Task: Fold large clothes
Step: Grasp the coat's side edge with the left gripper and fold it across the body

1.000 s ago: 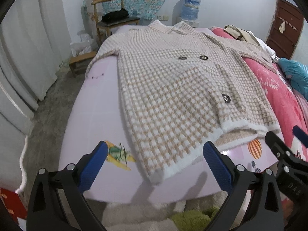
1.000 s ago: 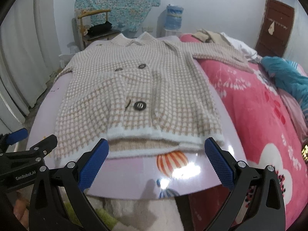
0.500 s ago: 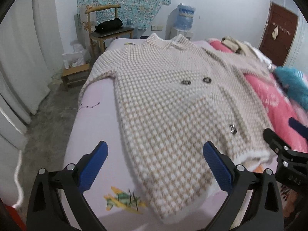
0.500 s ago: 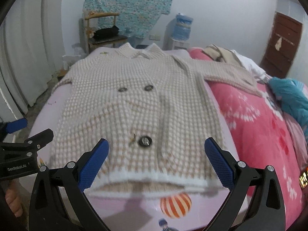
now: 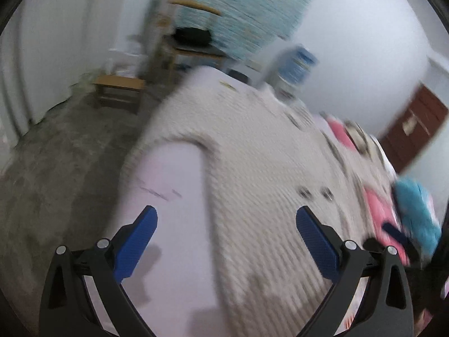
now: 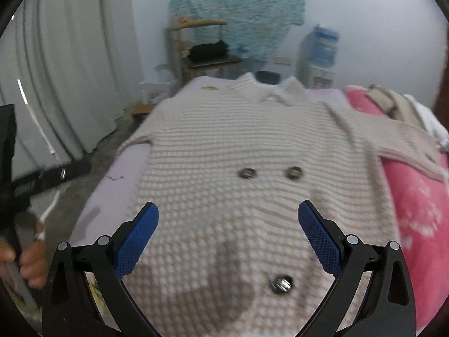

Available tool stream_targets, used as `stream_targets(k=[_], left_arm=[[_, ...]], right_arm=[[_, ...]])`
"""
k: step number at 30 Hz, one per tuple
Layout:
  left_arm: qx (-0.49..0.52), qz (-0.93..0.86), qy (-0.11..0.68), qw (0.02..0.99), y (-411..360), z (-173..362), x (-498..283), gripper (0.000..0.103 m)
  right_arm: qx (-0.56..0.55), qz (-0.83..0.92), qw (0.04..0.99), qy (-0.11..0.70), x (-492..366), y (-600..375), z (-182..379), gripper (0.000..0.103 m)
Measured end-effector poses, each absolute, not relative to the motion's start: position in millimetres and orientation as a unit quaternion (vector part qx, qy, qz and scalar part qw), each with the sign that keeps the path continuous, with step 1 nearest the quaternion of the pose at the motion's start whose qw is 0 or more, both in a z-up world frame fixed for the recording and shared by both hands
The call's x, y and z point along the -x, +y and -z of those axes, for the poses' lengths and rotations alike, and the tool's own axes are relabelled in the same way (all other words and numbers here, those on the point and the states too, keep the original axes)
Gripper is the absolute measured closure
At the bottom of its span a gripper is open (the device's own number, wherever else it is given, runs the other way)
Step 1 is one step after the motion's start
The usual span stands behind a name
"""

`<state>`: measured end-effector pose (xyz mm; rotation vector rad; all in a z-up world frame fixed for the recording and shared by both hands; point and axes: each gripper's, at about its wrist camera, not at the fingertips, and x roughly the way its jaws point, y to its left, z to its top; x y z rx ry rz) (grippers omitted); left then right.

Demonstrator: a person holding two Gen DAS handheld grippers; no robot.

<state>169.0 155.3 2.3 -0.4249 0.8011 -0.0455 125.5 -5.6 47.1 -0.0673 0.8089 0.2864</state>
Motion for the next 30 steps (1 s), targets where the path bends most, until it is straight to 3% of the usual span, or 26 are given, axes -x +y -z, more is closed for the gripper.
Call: stream_targets(k=[6, 15, 24, 30], left_arm=[[0.336, -0.023, 0.392, 0.856, 240.9, 29.1, -206.6, 0.006], [0.638, 0.045, 0.419, 0.644, 324.0, 155.4, -230.7, 0.006], [0.77, 0.076, 0.399, 0.492, 346.3, 250.3, -251.7, 0.006], [0.795, 0.055, 0.408, 0.445, 351.2, 297.9, -271.6, 0.007]], right_arm=[[0.055, -0.162, 0.905, 0.39, -147.2, 20.1, -40.1, 0.008], [0.064, -0.164, 0.886, 0.429, -170.5, 28.9, -17.6, 0.008], [0.066, -0.144, 0.879, 0.451, -175.2, 31.5, -7.1, 0.008], [0.07, -0.136, 0.878, 0.453, -177.5, 33.2, -6.4, 0.008]])
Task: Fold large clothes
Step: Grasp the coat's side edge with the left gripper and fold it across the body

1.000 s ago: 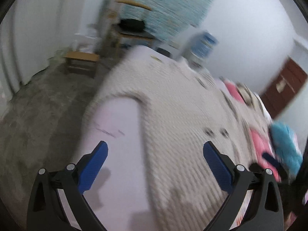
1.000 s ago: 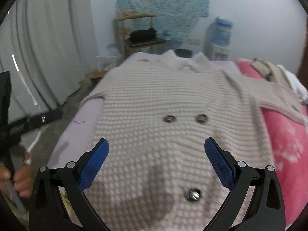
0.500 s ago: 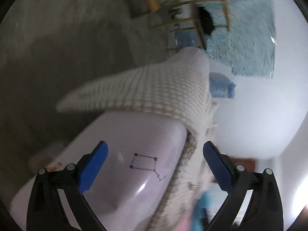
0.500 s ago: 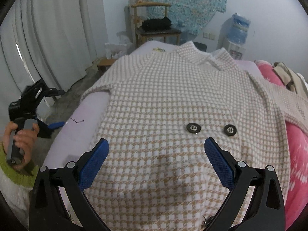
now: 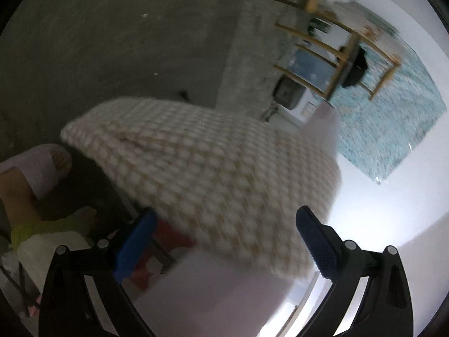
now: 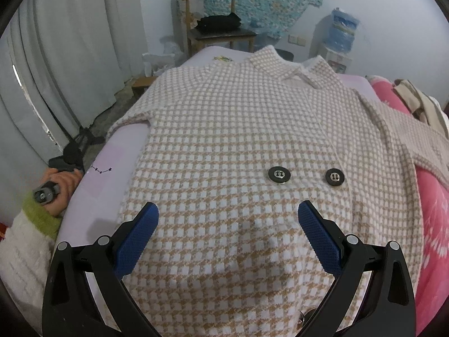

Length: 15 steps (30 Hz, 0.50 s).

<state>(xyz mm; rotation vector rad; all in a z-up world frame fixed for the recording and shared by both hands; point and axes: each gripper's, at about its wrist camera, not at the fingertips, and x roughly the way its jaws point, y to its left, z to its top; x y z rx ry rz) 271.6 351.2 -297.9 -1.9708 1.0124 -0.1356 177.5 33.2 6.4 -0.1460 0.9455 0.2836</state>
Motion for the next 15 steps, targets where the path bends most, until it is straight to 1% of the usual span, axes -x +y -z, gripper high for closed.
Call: stream_targets(k=[1, 3, 4, 5, 6, 8, 10, 11, 12, 14, 15], left_arm=[[0.797, 0.052, 0.41, 0.441, 351.7, 303.4, -274.4, 0.007], [0.794, 0.042, 0.413, 0.444, 352.6, 308.1, -278.8, 0.013], [0.793, 0.038, 0.414, 0.445, 354.1, 309.8, -280.7, 0.018], [0.793, 0.034, 0.416, 0.445, 353.8, 308.6, -278.9, 0.027], [0.79, 0.027, 0.419, 0.447, 355.4, 309.8, -278.6, 0.032], [0.778, 0.004, 0.426, 0.461, 363.3, 306.9, -278.5, 0.058], [0.76, -0.019, 0.429, 0.487, 371.8, 298.8, -284.4, 0.076], [0.738, -0.037, 0.429, 0.519, 380.9, 285.5, -287.1, 0.082], [0.719, -0.05, 0.428, 0.546, 387.4, 273.1, -289.0, 0.084], [0.661, -0.081, 0.422, 0.615, 398.4, 233.1, -291.2, 0.089], [0.629, -0.096, 0.416, 0.65, 401.8, 209.4, -291.3, 0.09]], right_arm=[[0.072, -0.134, 0.878, 0.453, -177.9, 34.0, -6.8, 0.008], [0.075, -0.132, 0.878, 0.453, -180.6, 35.4, -6.8, 0.008], [0.076, -0.131, 0.878, 0.453, -180.9, 34.8, -6.3, 0.008], [0.076, -0.129, 0.878, 0.454, -182.5, 35.0, -5.9, 0.008], [0.076, -0.129, 0.878, 0.454, -183.2, 33.6, -5.5, 0.008], [0.076, -0.126, 0.878, 0.455, -185.3, 33.6, -5.2, 0.008], [0.076, -0.124, 0.88, 0.452, -186.6, 32.4, -5.8, 0.008], [0.075, -0.123, 0.881, 0.451, -186.7, 31.7, -6.4, 0.008], [0.075, -0.122, 0.882, 0.449, -187.0, 30.5, -7.1, 0.008], [0.075, -0.119, 0.885, 0.443, -187.9, 27.3, -8.5, 0.008], [0.074, -0.117, 0.886, 0.442, -188.2, 24.7, -8.8, 0.008]])
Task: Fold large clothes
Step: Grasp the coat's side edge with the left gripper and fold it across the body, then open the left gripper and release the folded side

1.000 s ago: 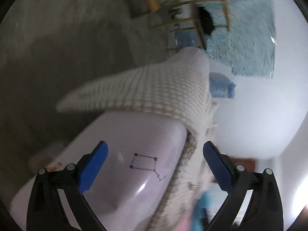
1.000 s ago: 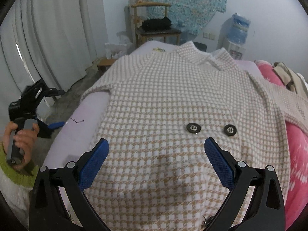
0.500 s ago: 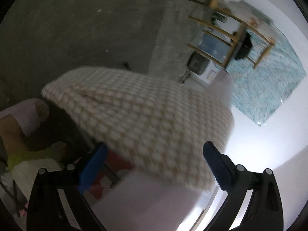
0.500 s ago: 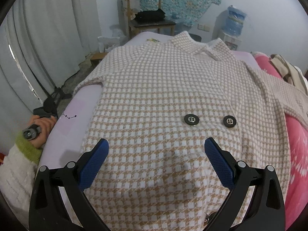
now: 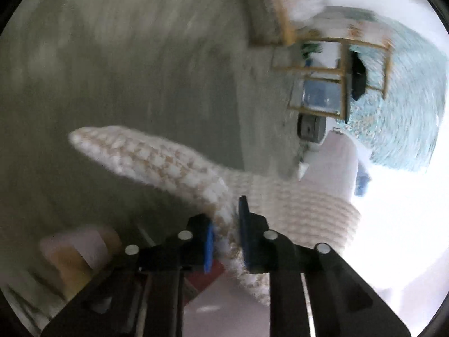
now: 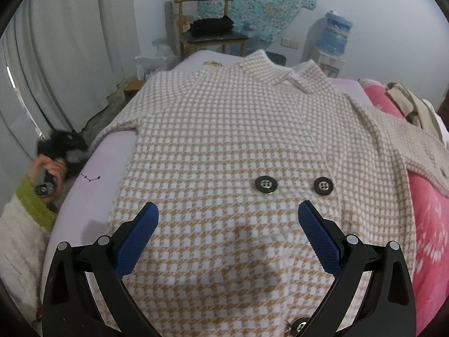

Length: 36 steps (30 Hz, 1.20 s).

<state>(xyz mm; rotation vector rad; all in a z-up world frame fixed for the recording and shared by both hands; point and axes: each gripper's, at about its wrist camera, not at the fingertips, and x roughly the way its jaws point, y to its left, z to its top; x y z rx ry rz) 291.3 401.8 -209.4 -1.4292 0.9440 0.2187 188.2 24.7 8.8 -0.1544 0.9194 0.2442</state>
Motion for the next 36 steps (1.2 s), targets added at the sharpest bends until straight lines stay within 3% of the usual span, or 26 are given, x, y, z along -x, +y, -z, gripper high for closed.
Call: stream_targets(k=[4, 8, 13, 18, 19, 20, 22, 23, 27, 36], left_arm=[[0.484, -0.128, 0.359, 0.787, 391.5, 90.9, -297.1, 0.094], [0.303, -0.089, 0.286, 0.905, 316.5, -39.0, -300.5, 0.094], [0.143, 0.045, 0.241, 0.959, 177.0, -113.9, -293.0, 0.093], [0.062, 0.166, 0.295, 0.939, 57.8, -87.2, -294.7, 0.089], [0.056, 0.184, 0.323, 0.927, 39.3, -71.7, -295.5, 0.077], [0.054, 0.199, 0.357, 0.911, 22.2, -50.2, -299.3, 0.057], [0.06, 0.211, 0.399, 0.891, 5.2, -12.6, -304.3, 0.032], [0.056, 0.205, 0.417, 0.884, -1.1, 6.6, -307.1, 0.029], [0.051, 0.184, 0.47, 0.862, -4.2, 53.4, -304.3, 0.026], [0.08, 0.116, 0.418, 0.897, 53.5, 20.4, -279.7, 0.02]], right_arm=[[0.061, -0.103, 0.89, 0.44, -193.7, 10.3, -8.9, 0.008], [0.049, -0.081, 0.895, 0.436, -195.1, -6.9, -12.9, 0.008], [0.035, -0.046, 0.908, 0.415, -189.5, -32.1, -23.0, 0.008], [0.009, -0.018, 0.908, 0.418, -182.5, -67.0, -20.2, 0.008], [0.005, -0.01, 0.907, 0.42, -180.5, -75.7, -19.1, 0.008], [0.001, -0.006, 0.907, 0.421, -179.4, -82.8, -18.4, 0.008], [-0.012, 0.002, 0.904, 0.428, -176.1, -99.5, -15.6, 0.008], [-0.018, 0.003, 0.902, 0.431, -174.1, -106.0, -14.1, 0.008], [-0.04, 0.001, 0.893, 0.448, -172.5, -130.8, -6.2, 0.008], [-0.127, -0.095, 0.883, 0.442, -217.4, -168.9, -28.5, 0.008]])
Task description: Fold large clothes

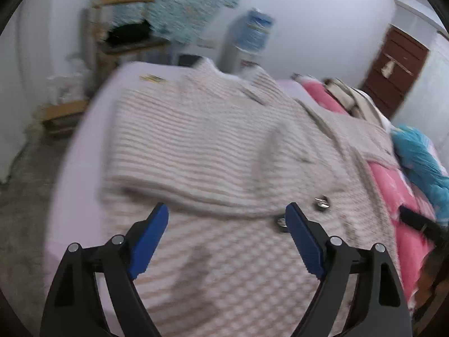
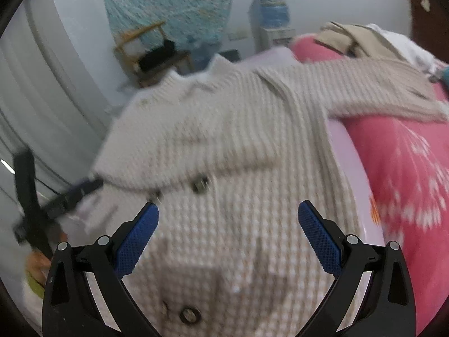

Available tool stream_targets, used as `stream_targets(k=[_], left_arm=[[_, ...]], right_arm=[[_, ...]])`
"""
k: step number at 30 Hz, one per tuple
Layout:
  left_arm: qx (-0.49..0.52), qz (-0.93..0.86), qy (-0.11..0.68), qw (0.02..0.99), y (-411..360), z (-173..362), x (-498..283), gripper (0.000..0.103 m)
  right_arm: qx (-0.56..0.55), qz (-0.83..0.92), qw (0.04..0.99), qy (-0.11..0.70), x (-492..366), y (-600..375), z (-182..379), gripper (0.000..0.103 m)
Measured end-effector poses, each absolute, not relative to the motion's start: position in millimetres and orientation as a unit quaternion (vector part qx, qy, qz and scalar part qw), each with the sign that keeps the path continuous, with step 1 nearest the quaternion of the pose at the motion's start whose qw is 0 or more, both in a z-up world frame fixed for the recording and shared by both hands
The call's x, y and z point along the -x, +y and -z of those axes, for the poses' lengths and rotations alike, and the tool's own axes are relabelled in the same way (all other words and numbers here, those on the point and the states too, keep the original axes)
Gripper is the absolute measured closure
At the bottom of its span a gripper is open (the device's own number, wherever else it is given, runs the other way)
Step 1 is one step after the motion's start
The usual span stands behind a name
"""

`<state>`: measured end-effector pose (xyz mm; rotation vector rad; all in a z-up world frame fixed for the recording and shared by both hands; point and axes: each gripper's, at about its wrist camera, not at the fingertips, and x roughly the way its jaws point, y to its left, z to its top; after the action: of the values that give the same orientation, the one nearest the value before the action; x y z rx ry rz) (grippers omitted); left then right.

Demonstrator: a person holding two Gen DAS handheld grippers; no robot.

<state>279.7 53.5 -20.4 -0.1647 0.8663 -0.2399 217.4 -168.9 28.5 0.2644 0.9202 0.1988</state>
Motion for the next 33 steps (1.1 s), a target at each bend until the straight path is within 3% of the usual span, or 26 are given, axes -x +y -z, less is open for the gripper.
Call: stream_targets(k=[5, 10, 13, 26, 29, 30, 33], left_arm=[[0.054, 0.028, 0.433, 0.899, 82.0, 35.5, -287.3, 0.02], [0.046, -0.009, 0.446, 0.894, 82.4, 57.6, -290.7, 0.02], [0.044, -0.02, 0.442, 0.896, 85.0, 58.6, -290.0, 0.02], [0.063, -0.044, 0.454, 0.888, 90.1, 73.4, -313.9, 0.039], [0.056, -0.046, 0.452, 0.889, 88.5, 73.4, -313.3, 0.041], [0.054, -0.047, 0.451, 0.889, 88.3, 73.7, -313.3, 0.041], [0.051, -0.052, 0.45, 0.89, 88.2, 73.9, -313.2, 0.045]], right_arm=[[-0.203, -0.129, 0.858, 0.454, -284.3, -189.0, -16.7, 0.012], [-0.252, -0.107, 0.811, 0.517, -341.6, -210.9, 28.6, 0.044], [-0.261, -0.107, 0.788, 0.547, -360.6, -211.5, 49.9, 0.058], [-0.208, -0.114, 0.781, 0.578, -400.4, -187.3, 68.3, 0.059], [-0.156, -0.109, 0.788, 0.585, -403.5, -171.7, 69.0, 0.076], [-0.149, -0.107, 0.789, 0.586, -405.1, -169.6, 68.6, 0.091], [-0.149, -0.114, 0.804, 0.563, -417.7, -169.1, 50.6, 0.096]])
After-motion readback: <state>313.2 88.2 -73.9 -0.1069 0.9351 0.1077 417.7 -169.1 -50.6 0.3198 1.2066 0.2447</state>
